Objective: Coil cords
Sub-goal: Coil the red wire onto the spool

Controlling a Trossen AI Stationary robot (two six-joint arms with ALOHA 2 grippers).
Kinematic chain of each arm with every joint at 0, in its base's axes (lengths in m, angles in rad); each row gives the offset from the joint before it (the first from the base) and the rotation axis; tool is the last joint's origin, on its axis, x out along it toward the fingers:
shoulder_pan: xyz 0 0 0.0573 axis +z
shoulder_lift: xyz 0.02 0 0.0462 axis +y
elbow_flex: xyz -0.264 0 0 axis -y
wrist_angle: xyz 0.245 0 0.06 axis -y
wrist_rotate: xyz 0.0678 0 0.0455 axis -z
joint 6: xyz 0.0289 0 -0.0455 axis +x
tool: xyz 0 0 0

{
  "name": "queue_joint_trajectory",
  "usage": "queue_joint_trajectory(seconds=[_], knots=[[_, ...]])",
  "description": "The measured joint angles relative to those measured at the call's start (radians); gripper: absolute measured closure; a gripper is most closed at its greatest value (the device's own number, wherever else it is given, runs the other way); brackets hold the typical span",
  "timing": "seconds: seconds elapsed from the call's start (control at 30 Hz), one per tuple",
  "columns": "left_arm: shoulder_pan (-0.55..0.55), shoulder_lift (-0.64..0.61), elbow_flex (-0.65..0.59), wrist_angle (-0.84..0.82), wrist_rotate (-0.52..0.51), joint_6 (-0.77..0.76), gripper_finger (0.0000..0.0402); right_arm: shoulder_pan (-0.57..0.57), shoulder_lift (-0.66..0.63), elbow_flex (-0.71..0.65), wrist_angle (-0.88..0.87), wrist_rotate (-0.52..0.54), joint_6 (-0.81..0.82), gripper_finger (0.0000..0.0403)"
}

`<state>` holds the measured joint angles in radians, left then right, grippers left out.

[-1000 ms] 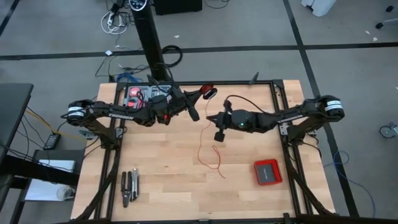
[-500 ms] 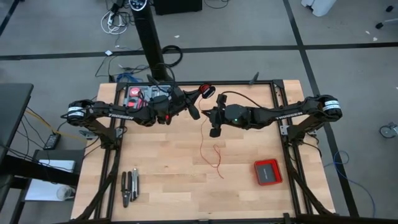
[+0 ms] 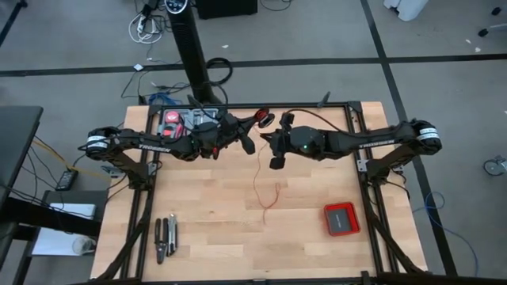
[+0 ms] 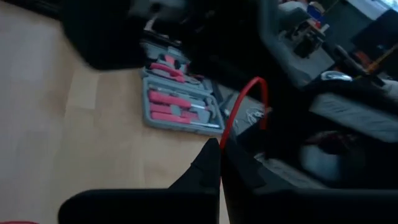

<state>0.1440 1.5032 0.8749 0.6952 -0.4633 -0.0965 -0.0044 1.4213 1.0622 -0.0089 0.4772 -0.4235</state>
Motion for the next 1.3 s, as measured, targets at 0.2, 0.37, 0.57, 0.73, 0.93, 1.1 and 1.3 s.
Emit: queue_joint_trajectory(seconds=[0.2,0.37,0.57,0.73,0.93,1.1,1.3], knots=[[0.0,0.0,0.0,-0.012,0.0,0.019,0.0402,0.001,-0.054,0.0,0.008,0.024,-0.002,0.0403],[0.0,0.0,0.0,-0.035,0.021,0.084,0.0402,0.001,-0.095,0.0,0.01,0.083,-0.028,0.0403],[0.001,0.0,0.0,-0.047,0.111,0.148,0.0402,0.011,-0.145,0.0,-0.064,0.184,-0.042,0.0403],[0.0,-0.015,0.0,-0.095,0.159,0.193,0.0402,0.009,-0.167,0.0,-0.142,0.283,0.009,0.0401],[0.0,-0.03,0.0,-0.094,0.166,0.198,0.0402,-0.019,-0.164,-0.002,-0.25,0.247,0.077,0.0384],[0.0,-0.03,0.0,-0.049,0.181,0.163,0.0401,-0.032,-0.163,-0.033,-0.248,0.126,0.132,0.036],[0.0,-0.031,0.0,-0.03,0.181,0.118,0.0401,-0.03,-0.163,-0.143,-0.104,-0.019,0.221,0.0323]])
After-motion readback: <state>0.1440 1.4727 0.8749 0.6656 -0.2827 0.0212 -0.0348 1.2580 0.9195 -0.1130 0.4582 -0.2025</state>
